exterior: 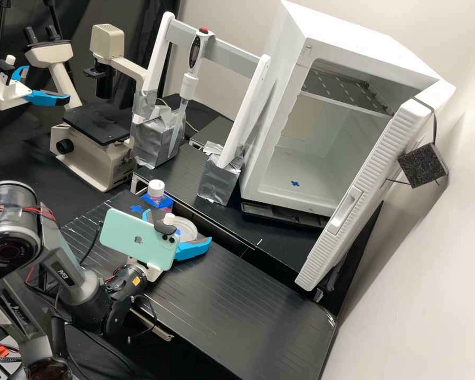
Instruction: Move the petri dish to the incubator
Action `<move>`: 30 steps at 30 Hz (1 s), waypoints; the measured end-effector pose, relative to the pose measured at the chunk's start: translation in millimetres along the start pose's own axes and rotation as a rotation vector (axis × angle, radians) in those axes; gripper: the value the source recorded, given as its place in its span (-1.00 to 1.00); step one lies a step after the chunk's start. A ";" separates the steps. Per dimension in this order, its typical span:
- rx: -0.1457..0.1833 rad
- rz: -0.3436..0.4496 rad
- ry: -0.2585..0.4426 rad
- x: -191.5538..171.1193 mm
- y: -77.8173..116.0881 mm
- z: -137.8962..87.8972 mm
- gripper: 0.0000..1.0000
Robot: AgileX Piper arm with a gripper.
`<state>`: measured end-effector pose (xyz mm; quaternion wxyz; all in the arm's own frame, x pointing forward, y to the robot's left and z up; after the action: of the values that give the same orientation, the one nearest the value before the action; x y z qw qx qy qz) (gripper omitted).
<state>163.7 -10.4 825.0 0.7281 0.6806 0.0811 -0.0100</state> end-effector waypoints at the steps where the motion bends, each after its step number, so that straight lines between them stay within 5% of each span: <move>1: -0.005 0.001 0.000 0.1 0.0 -0.1 -1.00; 30: 0.007 0.019 -0.004 2.2 0.1 0.1 -1.00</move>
<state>165.9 -10.2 824.8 0.7258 0.6840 0.0732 -0.0048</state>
